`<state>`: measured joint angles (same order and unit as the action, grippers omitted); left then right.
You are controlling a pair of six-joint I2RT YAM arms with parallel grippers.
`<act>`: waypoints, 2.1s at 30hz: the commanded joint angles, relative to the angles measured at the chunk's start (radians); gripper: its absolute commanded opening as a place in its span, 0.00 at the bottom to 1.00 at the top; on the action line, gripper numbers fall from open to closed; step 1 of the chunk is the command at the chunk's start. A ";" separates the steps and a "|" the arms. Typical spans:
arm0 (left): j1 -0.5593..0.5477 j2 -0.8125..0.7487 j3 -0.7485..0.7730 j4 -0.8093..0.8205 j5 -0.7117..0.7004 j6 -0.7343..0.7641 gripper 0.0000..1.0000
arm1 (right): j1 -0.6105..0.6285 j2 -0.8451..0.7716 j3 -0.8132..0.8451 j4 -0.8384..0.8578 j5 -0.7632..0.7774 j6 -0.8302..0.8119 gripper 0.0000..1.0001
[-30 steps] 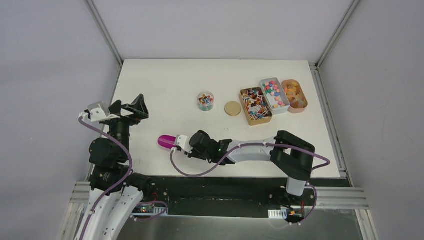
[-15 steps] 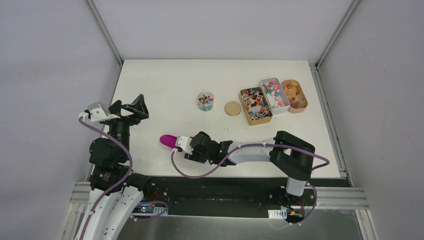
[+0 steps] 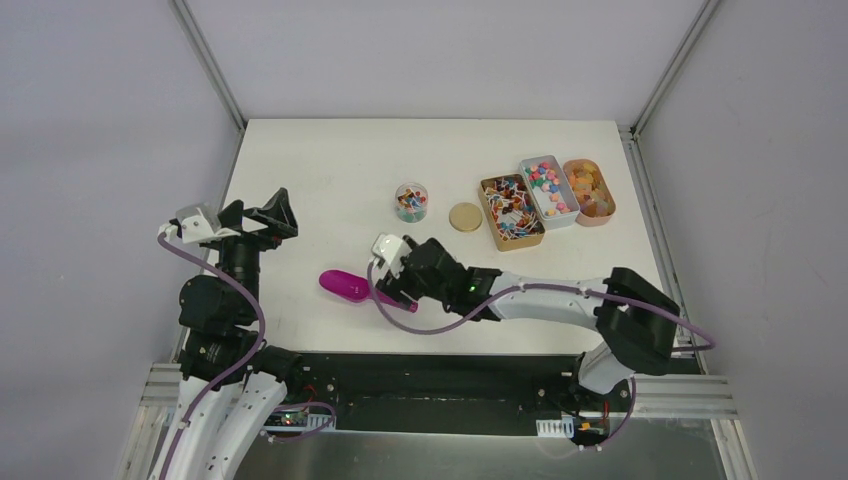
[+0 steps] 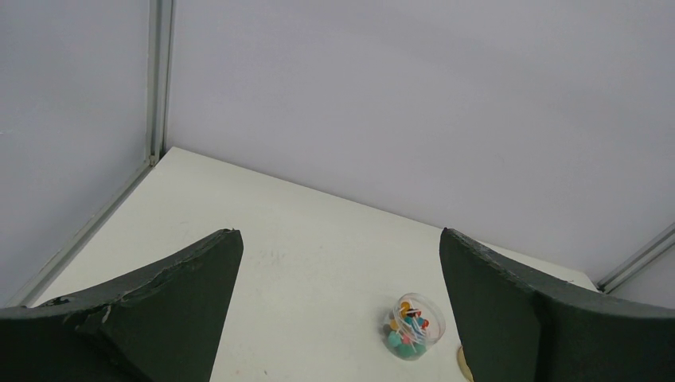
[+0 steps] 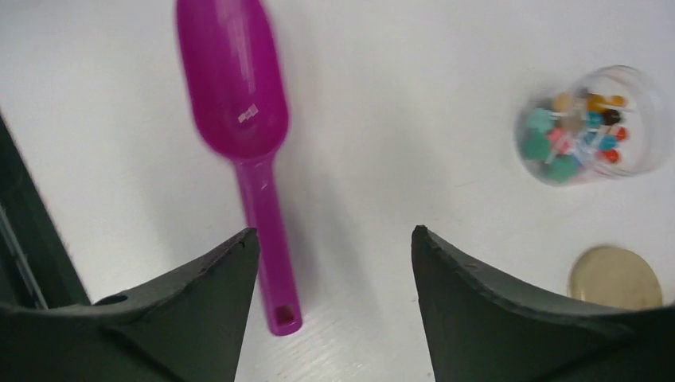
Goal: Pack the candies
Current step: Place the spatula at the center of the board, then pick up the bottle lid at the center of the board.
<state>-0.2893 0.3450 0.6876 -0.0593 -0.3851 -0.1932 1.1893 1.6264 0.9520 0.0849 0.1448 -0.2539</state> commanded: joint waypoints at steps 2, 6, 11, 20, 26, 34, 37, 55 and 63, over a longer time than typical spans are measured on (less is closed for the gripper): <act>-0.011 0.015 0.001 0.035 0.028 0.007 0.99 | -0.118 -0.098 0.030 0.042 0.088 0.204 0.75; -0.012 0.020 0.001 0.037 0.042 0.005 0.99 | -0.187 -0.011 0.188 -0.211 0.276 0.362 0.77; -0.012 0.018 0.000 0.039 0.056 0.002 0.99 | -0.221 0.124 0.350 -0.404 0.407 0.422 0.79; -0.016 0.019 -0.003 0.042 0.066 0.001 0.99 | -0.307 0.296 0.536 -0.534 0.431 0.595 0.94; -0.022 0.013 -0.003 0.041 0.065 0.004 0.99 | -0.383 0.342 0.567 -0.539 0.432 0.680 0.96; -0.024 0.009 -0.003 0.041 0.063 0.006 0.99 | -0.466 0.382 0.579 -0.513 0.415 0.747 0.95; -0.024 0.008 -0.004 0.042 0.063 0.006 0.99 | -0.483 0.408 0.582 -0.507 0.434 0.764 0.98; -0.027 0.013 -0.002 0.041 0.061 0.008 0.99 | -0.508 0.459 0.565 -0.484 0.429 0.788 1.00; -0.027 0.014 -0.003 0.042 0.060 0.009 0.99 | -0.507 0.477 0.563 -0.470 0.420 0.796 1.00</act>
<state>-0.3088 0.3592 0.6876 -0.0589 -0.3344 -0.1936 0.6849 2.0995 1.4979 -0.4290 0.5568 0.5220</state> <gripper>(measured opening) 0.992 0.995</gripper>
